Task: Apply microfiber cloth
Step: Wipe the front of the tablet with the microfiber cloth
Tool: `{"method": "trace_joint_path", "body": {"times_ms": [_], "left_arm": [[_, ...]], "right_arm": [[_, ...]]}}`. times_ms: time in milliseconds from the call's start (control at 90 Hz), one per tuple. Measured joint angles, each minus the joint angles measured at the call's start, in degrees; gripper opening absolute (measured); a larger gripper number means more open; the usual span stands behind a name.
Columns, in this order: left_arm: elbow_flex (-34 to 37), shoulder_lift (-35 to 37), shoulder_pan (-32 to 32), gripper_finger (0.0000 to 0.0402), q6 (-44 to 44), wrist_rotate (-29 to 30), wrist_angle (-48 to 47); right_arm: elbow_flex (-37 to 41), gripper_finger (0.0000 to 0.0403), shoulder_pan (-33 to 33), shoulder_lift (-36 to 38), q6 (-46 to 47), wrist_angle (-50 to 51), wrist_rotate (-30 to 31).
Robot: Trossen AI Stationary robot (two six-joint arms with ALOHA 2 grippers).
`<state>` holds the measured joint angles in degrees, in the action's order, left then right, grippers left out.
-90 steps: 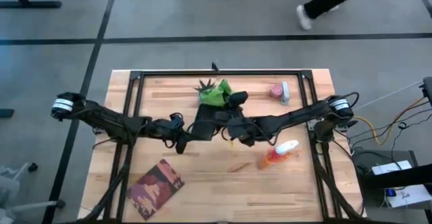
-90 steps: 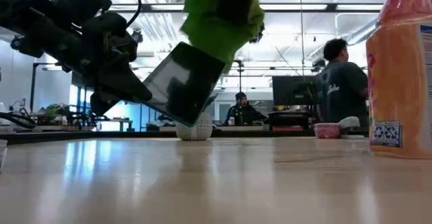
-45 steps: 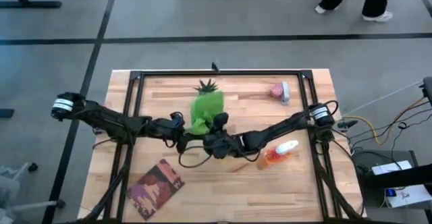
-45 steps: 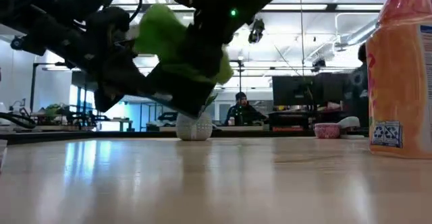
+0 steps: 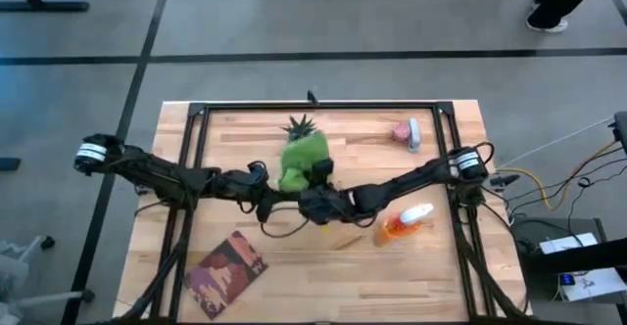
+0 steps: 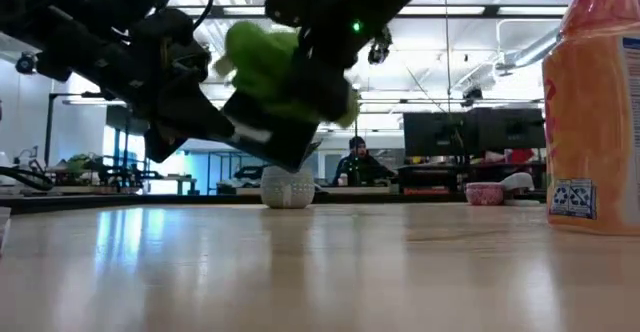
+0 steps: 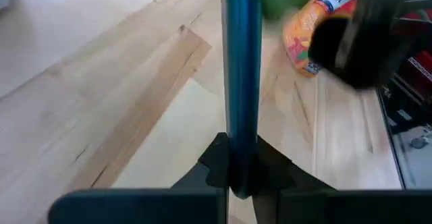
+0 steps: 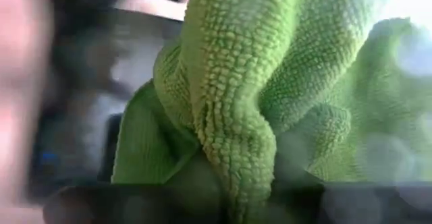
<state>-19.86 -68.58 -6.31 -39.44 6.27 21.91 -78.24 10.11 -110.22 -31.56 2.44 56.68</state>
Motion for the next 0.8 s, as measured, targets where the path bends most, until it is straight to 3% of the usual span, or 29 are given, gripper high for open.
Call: {"method": "trace_joint_path", "body": {"times_ms": [133,322,656,800], "left_arm": [[0.0,0.0,0.0,0.0009,0.6,-0.5,0.0],[0.2,-0.1,-0.1,0.0009,0.7,-1.5,-0.9],[0.3,-0.2,0.0,0.0009,1.5,0.6,-1.6],[0.3,-0.2,0.0,0.0009,1.7,1.0,-2.1]], "right_arm": [[0.0,0.0003,-1.4,2.3,5.1,0.1,-0.7],[0.0,0.0003,-1.7,1.4,13.2,0.1,-11.8],[-0.1,0.0003,-0.8,-6.9,22.3,-0.7,-27.5],[0.0,0.0003,-0.5,-8.1,22.1,-0.4,-28.5]]}}
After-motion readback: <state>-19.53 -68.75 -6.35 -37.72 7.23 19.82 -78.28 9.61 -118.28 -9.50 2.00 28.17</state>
